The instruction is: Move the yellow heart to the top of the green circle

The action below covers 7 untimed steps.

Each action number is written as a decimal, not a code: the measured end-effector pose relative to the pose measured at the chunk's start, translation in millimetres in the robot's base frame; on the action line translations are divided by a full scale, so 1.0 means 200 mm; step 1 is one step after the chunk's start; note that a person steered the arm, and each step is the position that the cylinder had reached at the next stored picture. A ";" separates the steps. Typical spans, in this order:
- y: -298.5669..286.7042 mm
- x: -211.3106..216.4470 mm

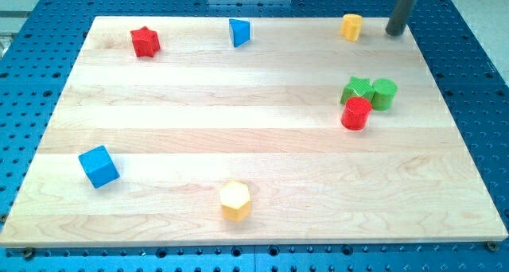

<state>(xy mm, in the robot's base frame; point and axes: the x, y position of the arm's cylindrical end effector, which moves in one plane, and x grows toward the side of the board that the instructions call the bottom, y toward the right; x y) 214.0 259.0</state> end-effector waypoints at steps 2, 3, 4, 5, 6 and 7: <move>-0.44 0.10; -0.44 0.43; -0.42 0.56; -0.40 0.45; -0.35 0.47; -0.34 0.59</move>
